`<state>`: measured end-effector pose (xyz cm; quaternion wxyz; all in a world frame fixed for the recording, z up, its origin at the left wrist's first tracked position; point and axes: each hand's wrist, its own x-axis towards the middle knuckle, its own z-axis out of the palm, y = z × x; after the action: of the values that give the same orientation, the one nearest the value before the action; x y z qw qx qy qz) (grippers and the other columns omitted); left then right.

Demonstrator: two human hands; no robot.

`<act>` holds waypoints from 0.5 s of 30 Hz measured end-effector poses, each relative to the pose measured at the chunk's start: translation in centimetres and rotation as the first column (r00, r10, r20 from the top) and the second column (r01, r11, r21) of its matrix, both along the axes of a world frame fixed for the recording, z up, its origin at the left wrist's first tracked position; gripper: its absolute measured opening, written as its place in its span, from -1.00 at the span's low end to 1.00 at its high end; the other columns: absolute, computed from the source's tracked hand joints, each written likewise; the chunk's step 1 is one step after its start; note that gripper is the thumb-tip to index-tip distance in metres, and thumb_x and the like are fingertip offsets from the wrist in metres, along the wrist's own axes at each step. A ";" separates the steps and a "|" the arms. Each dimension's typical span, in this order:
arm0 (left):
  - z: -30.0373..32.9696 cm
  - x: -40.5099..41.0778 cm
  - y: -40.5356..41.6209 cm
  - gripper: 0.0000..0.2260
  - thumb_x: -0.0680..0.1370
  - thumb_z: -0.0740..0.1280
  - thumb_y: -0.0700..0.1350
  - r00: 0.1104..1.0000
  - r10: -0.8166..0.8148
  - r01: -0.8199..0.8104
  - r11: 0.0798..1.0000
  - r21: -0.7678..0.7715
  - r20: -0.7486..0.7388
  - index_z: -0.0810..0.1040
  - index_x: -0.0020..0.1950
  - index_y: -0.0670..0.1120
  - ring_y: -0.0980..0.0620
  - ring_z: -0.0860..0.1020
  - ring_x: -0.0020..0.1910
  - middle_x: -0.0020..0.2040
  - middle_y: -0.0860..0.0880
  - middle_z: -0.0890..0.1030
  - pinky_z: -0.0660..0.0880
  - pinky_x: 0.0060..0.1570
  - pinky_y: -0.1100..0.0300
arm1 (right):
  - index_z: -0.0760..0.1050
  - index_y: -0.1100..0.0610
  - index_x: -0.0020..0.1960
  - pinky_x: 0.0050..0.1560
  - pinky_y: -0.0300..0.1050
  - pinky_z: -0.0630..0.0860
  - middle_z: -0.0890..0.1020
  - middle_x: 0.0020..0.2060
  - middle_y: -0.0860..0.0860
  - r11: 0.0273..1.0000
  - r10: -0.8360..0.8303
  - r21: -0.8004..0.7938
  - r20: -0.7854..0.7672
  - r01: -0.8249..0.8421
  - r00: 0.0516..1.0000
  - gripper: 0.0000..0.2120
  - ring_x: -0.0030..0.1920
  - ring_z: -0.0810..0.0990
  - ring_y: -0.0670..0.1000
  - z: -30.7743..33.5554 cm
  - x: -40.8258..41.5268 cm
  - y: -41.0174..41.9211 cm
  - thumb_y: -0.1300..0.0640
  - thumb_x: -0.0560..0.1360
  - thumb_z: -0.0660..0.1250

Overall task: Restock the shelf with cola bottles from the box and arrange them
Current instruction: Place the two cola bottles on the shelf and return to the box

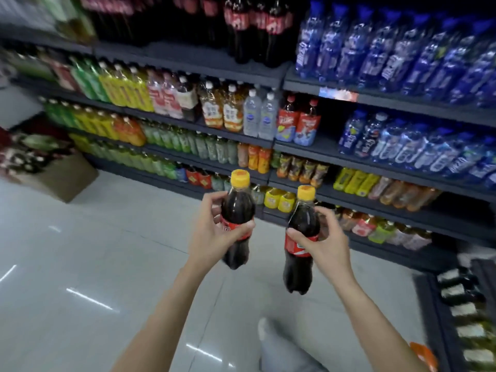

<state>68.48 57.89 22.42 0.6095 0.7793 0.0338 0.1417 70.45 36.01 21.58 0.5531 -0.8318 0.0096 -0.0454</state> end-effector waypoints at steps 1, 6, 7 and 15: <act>0.3 1.6 1.5 -0.40 0.24 0.61 -0.16 0.999 0.022 -0.022 1.000 0.019 0.024 0.40 0.18 -0.03 0.24 0.57 -0.01 0.03 0.15 0.56 0.50 -0.05 0.34 | 0.40 -0.18 0.07 -0.06 -0.42 0.42 0.57 -0.06 -0.29 1.000 0.012 0.002 0.018 -0.012 1.000 -0.48 -0.06 0.52 -0.39 0.3 1.8 1.4 0.02 0.23 0.60; 2.2 11.6 9.0 -0.43 0.26 0.60 -0.07 0.987 0.069 -0.090 0.986 0.142 0.144 0.41 0.17 0.02 0.31 0.54 -0.02 0.00 0.32 0.53 0.43 -0.05 0.44 | 0.34 -0.34 0.01 0.05 -0.20 0.40 0.56 0.01 -0.20 0.998 0.053 -0.034 0.111 -0.050 0.992 -0.48 0.06 0.50 -0.16 1.1 12.1 9.3 -0.10 0.21 0.57; 2.6 13.8 10.5 -0.43 0.26 0.60 -0.05 0.983 0.072 -0.101 0.980 0.172 0.168 0.41 0.18 0.03 0.33 0.52 0.01 0.01 0.33 0.52 0.42 -0.03 0.45 | 0.34 -0.32 0.03 0.03 -0.23 0.39 0.55 0.00 -0.22 0.998 0.054 -0.023 0.127 -0.051 0.990 -0.47 0.06 0.50 -0.18 1.3 14.4 11.1 -0.08 0.22 0.58; 7.0 32.0 23.2 -0.41 0.26 0.59 0.03 0.959 0.061 -0.152 0.935 0.319 0.278 0.37 0.16 0.21 0.23 0.51 0.11 0.09 0.22 0.53 0.48 0.03 0.36 | 0.31 -0.21 0.11 -0.06 -0.52 0.35 0.46 -0.02 -0.39 0.990 0.030 0.130 0.206 -0.057 0.978 -0.46 -0.01 0.40 -0.54 5.4 31.6 23.2 0.05 0.30 0.55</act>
<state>100.48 81.13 29.40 0.4573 0.8432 -0.0298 0.2810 102.03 59.19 26.98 0.6070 -0.7835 -0.0622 -0.1172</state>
